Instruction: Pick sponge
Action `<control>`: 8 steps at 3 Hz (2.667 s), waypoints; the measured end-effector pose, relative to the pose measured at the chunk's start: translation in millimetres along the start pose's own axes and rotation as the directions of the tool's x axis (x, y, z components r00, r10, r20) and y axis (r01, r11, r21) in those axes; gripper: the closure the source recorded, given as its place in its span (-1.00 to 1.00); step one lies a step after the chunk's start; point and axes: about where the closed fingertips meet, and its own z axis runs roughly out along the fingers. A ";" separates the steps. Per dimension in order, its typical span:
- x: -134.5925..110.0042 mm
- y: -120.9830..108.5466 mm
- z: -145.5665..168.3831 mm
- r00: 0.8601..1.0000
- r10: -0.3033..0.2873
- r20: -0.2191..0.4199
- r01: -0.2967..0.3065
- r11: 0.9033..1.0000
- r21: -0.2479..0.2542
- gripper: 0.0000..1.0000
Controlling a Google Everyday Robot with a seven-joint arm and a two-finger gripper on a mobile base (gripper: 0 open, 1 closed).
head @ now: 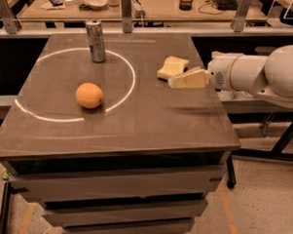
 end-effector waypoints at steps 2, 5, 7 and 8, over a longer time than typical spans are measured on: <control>17.3 14.6 47.9 0.999 0.034 0.026 -0.032 0.997 -0.071 -1.00; 16.6 6.0 83.0 0.999 0.022 0.043 -0.020 0.998 -0.055 -1.00; 32.8 -1.4 83.1 0.998 0.070 -0.003 -0.070 0.997 -0.030 -1.00; 37.7 -0.4 83.9 0.997 0.079 -0.012 -0.080 0.996 -0.039 -0.65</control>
Offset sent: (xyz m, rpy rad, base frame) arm 0.0321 0.0485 -0.0519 0.0811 0.0274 0.0805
